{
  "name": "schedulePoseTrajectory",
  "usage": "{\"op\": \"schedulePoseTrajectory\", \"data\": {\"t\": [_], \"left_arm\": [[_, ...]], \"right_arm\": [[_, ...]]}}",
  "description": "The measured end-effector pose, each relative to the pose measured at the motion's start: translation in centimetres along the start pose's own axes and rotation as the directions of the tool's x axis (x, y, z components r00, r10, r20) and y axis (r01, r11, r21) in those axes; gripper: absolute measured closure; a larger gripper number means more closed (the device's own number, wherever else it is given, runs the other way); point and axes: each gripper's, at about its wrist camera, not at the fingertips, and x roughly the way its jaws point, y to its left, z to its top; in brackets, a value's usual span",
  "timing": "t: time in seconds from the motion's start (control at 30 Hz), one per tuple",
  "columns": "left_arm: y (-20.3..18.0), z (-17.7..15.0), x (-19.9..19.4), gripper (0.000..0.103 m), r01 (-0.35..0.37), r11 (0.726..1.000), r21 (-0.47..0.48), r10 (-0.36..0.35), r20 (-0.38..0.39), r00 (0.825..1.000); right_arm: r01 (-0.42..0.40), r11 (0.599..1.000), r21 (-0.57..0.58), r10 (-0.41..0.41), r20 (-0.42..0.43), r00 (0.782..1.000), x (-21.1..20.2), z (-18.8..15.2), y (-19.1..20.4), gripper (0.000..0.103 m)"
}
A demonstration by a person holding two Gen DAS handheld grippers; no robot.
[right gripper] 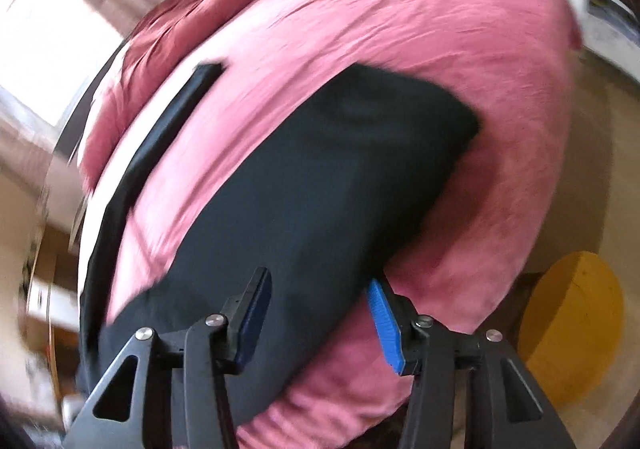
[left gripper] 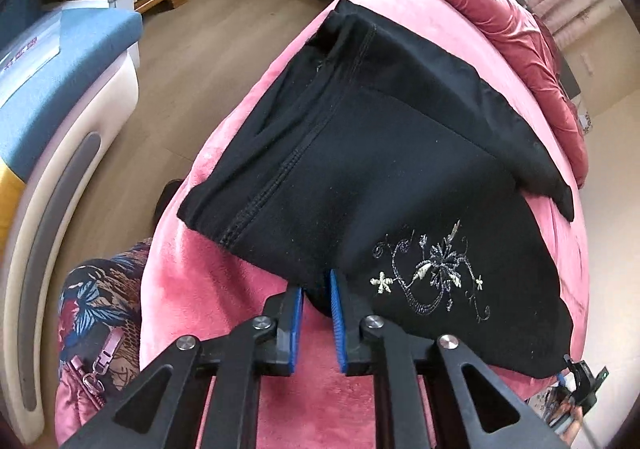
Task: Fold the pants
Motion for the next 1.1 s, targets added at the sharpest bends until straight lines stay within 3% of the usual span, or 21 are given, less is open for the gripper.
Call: {"op": "schedulePoseTrajectory", "data": {"t": [0.03,0.07,0.2,0.33,0.4,0.43,0.47,0.5,0.67,0.77,0.8,0.93,1.1], "left_arm": [[0.1,0.0,0.0,0.088,-0.003,1.000,0.005,0.003,0.000,1.000],[-0.1,0.1,0.0,0.088,-0.006,1.000,0.012,0.006,-0.001,1.000],[-0.2,-0.2,-0.4,0.088,-0.019,0.999,0.033,0.020,-0.018,1.000],[-0.5,-0.5,-0.2,0.084,-0.044,0.998,0.043,0.046,-0.052,0.998],[0.1,-0.6,-0.5,0.084,-0.073,0.996,0.043,0.076,-0.062,0.995],[0.4,-0.5,-0.8,0.084,-0.081,0.996,0.042,0.083,-0.062,0.995],[0.6,-0.5,-1.0,0.084,-0.092,0.995,0.039,0.094,-0.056,0.994],[0.8,-0.3,-1.3,0.084,-0.105,0.994,0.037,0.107,-0.046,0.993],[1.1,0.1,-3.3,0.084,-0.130,0.991,0.023,0.130,0.032,0.991],[0.0,0.2,-4.9,0.083,-0.148,0.988,0.035,0.142,0.131,0.981],[-0.4,0.2,-5.3,0.082,-0.149,0.988,0.044,0.140,0.162,0.977],[-2.8,0.0,-5.3,0.081,-0.132,0.986,0.106,0.106,0.220,0.970],[-4.8,1.0,-2.2,0.081,-0.096,0.983,0.156,0.071,0.160,0.985]], "right_arm": [[0.032,0.999,-0.013,-0.032,0.005,0.999,0.4,0.7,0.0,0.087],[0.045,0.999,-0.025,-0.045,0.008,0.999,0.5,1.1,0.0,0.095],[0.143,0.978,-0.151,-0.131,0.084,0.988,0.5,2.1,2.4,0.096],[0.206,0.971,-0.124,-0.207,0.004,0.978,2.6,1.5,1.4,0.096],[0.208,0.972,-0.111,-0.208,0.010,0.978,2.2,1.3,1.3,0.084],[0.220,0.970,-0.104,-0.220,0.011,0.976,1.9,1.3,1.2,0.075],[0.232,0.968,-0.098,-0.232,0.009,0.973,1.6,1.4,1.0,0.057],[0.241,0.966,-0.097,-0.240,0.014,0.971,1.3,1.5,0.9,0.052],[0.305,0.940,-0.151,-0.293,0.096,0.951,-1.2,1.5,2.1,0.050],[0.352,0.912,-0.212,-0.320,0.170,0.932,-2.4,1.2,4.6,0.050],[0.352,0.907,-0.232,-0.315,0.183,0.931,-2.6,1.5,5.2,0.047],[0.251,0.909,-0.334,-0.219,0.131,0.967,-1.2,1.0,8.9,0.043],[0.090,0.856,-0.509,-0.095,0.017,0.995,1.7,-2.0,15.4,0.043]]}}
